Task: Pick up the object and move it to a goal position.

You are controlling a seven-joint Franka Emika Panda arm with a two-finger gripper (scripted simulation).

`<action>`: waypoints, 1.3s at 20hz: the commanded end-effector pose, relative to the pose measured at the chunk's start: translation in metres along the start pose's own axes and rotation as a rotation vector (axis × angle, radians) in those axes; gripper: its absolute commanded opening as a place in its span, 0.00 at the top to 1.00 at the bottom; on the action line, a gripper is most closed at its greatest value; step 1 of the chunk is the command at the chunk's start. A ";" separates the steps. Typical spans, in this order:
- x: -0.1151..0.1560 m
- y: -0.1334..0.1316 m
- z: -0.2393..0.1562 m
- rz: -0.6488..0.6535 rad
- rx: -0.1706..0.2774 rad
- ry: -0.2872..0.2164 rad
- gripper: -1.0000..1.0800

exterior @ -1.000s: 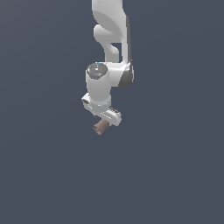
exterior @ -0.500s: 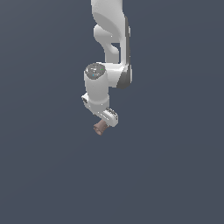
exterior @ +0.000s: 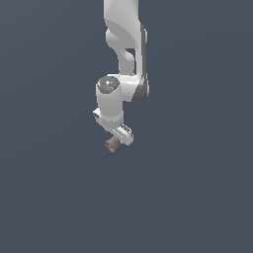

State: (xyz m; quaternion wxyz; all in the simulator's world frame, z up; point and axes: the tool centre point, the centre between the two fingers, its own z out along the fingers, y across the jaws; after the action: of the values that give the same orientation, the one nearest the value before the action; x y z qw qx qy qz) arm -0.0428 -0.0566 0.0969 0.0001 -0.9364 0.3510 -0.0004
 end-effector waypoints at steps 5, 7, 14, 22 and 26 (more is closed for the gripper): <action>-0.001 0.001 0.029 0.003 -0.001 -0.001 0.04; -0.001 0.001 0.033 0.003 -0.001 -0.001 0.04; 0.000 0.000 0.036 0.003 -0.001 -0.001 1.00; 0.000 0.000 0.035 0.004 0.000 0.000 1.00; -0.004 -0.002 0.030 0.004 0.000 0.000 1.00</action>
State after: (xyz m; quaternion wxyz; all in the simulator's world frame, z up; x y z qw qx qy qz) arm -0.0440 -0.0550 0.0649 -0.0001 -0.9356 0.3531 -0.0002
